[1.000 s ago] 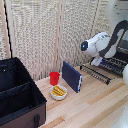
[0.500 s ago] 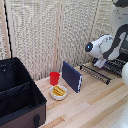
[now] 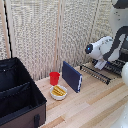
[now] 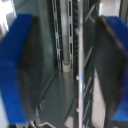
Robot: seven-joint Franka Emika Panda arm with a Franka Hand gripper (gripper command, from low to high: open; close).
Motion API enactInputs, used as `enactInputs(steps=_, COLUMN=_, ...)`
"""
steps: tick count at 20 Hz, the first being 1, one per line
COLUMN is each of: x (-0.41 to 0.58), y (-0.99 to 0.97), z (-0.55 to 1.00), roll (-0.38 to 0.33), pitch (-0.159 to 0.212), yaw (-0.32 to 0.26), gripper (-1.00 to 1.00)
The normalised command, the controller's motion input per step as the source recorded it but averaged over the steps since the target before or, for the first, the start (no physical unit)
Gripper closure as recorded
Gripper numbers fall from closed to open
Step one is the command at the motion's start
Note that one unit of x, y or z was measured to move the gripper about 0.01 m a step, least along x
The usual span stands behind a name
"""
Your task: With care, position your gripper close to the oven tray handle. Make sure to grip the handle tightly. Delicately and attentively pull the tray out from the oven.
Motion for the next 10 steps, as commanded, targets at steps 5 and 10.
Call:
enactInputs(steps=5, x=-0.328, y=-0.15, z=0.00, roll=-0.007, pitch=0.008, yaw=0.121, gripper=1.00)
enactInputs(steps=10, x=-0.218, y=-0.05, z=0.00, roll=-0.001, pitch=0.012, yaw=0.106, gripper=1.00)
